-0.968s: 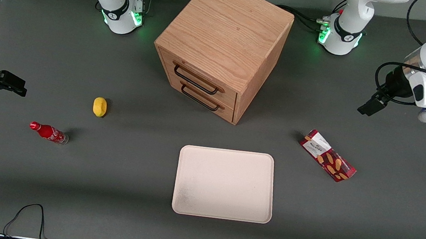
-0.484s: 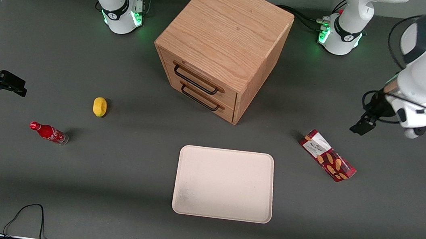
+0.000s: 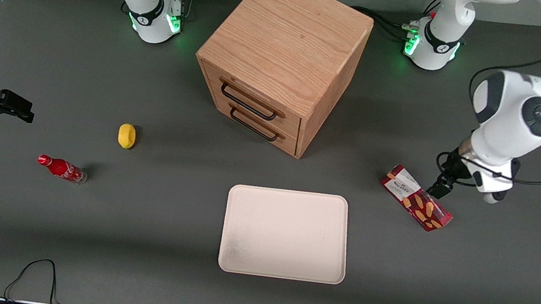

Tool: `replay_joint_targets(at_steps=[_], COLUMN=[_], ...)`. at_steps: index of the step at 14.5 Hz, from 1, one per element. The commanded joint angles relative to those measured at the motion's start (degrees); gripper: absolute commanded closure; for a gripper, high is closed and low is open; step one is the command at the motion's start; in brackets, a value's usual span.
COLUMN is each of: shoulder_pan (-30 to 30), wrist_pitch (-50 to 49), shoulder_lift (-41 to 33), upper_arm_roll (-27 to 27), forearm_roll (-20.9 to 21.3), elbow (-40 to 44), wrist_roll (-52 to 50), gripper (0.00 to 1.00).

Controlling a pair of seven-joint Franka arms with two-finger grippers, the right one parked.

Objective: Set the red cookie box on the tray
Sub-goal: 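Lower the left gripper and close it on the box's end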

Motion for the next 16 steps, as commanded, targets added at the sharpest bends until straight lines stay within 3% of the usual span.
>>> replay_joint_targets(at_steps=[1,9,10,11,13,14,16], shoulder_pan=[0.2,0.0,0.1,0.3,0.3,0.3,0.1], wrist_pitch=[6.4,16.1,16.1,16.1,16.1,16.1,15.4], shoulder_lift=[3.6,9.6,9.6,9.7,10.0,9.9,9.7], upper_arm_roll=[-0.1,0.0,0.0,0.0,0.0,0.0,0.0], forearm_roll=[1.3,1.7,2.2,2.8,2.8,3.1,3.5], elbow=[-1.3,-2.6,-2.6,-2.6,-2.5,-2.5,-2.4], wrist_roll=[-1.4,-1.3,-1.3,-1.3,-1.2,-1.1,-1.0], gripper=[0.0,0.0,0.05,0.4,0.93,1.0,1.0])
